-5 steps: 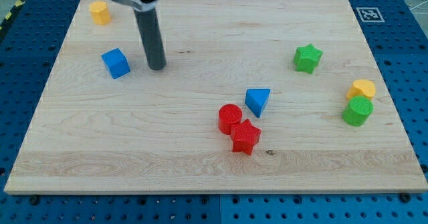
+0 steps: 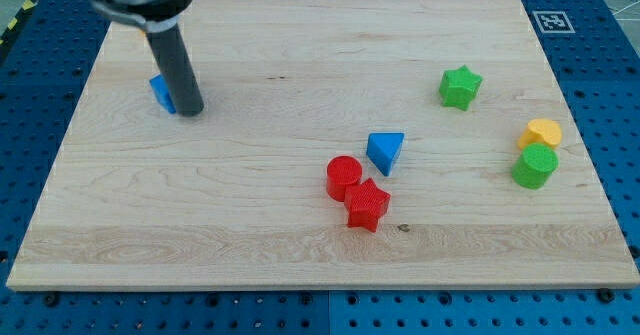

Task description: Move blue cube up a bit

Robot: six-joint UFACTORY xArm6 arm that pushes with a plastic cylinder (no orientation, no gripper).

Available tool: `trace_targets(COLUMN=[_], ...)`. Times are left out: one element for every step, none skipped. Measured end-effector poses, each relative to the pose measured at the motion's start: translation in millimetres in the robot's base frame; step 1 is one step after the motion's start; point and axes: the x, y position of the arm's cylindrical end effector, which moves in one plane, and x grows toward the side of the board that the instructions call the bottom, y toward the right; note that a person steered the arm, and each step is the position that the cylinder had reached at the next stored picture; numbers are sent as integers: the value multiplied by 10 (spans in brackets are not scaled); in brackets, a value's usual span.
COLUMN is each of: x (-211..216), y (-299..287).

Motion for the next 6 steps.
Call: trace_targets(x=[-306,-459,-360,-205,-125,-125], y=[-51,-112,212,229,55,-57])
